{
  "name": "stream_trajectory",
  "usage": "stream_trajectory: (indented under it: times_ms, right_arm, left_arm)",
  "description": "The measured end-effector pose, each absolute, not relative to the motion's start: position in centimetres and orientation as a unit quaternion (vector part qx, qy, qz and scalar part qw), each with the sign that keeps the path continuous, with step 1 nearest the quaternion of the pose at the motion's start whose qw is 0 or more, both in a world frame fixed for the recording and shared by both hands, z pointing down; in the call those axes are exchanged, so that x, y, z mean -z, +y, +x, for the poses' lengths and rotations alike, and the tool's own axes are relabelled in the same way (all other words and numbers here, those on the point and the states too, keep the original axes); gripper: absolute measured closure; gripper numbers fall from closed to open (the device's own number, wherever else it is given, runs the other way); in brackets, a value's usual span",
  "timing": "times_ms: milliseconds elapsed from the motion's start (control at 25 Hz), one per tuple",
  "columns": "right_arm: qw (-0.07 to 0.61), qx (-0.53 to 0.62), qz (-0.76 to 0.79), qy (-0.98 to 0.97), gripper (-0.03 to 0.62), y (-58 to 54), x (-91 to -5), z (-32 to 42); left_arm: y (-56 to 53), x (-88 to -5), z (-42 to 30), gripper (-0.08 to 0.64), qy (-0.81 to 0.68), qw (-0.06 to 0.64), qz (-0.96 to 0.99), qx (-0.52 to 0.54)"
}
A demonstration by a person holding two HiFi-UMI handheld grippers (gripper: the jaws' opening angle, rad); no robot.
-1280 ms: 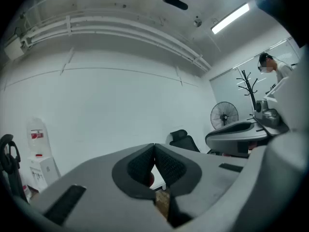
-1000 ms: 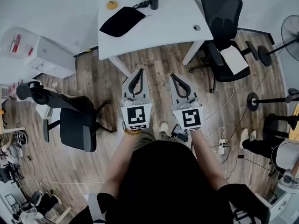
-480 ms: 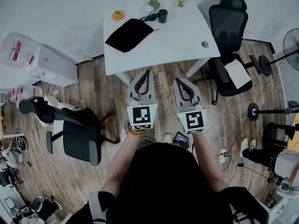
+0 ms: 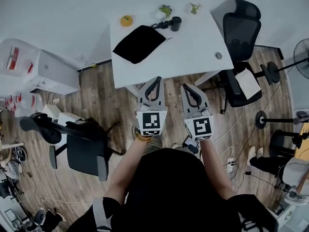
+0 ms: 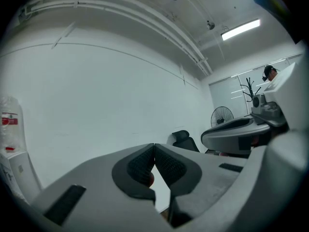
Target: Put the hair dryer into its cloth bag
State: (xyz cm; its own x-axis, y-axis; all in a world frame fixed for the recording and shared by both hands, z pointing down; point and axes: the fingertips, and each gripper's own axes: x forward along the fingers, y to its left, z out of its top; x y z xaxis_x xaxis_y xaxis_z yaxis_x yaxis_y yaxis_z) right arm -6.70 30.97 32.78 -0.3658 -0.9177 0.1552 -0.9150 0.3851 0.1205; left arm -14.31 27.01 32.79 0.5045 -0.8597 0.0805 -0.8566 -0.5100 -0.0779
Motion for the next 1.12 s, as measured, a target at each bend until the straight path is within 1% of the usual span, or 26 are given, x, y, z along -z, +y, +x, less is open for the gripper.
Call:
stream_trajectory:
  times_ms: [240,600,1120]
  right_arm:
    - [0.117,0.019,0.55,-0.827,0.561,27.6,-33.1,-8.6]
    - [0.125,-0.011,0.551,-0.825,0.561,23.8,-34.6,-8.7]
    - [0.109,-0.034,0.505,-0.855,0.561,14.0,-37.0,-7.8]
  left_arm:
    - [23.6,-34.2,-15.9,0.535,0.485,0.002,-0.873,0.054]
    - [20.0,-38.1,-17.8,0.535,0.486,-0.009,-0.87,0.086]
    - [11.6,-44.7,-19.7,0.534,0.519,-0.015,-0.835,0.183]
